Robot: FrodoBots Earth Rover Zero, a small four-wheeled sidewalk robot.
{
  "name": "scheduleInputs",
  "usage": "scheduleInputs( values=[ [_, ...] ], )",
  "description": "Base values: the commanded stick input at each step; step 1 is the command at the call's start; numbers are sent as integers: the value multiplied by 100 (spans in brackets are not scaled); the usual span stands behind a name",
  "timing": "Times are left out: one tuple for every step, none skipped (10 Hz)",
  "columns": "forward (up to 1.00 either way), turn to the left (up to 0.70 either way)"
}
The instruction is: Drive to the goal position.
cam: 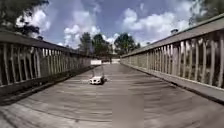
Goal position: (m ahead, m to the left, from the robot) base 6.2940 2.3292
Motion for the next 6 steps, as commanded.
scheduleInputs(
  values=[
    [85, 0],
    [85, 0],
    [85, 0],
    [85, 0],
    [85, 0],
    [85, 0]
  ],
)
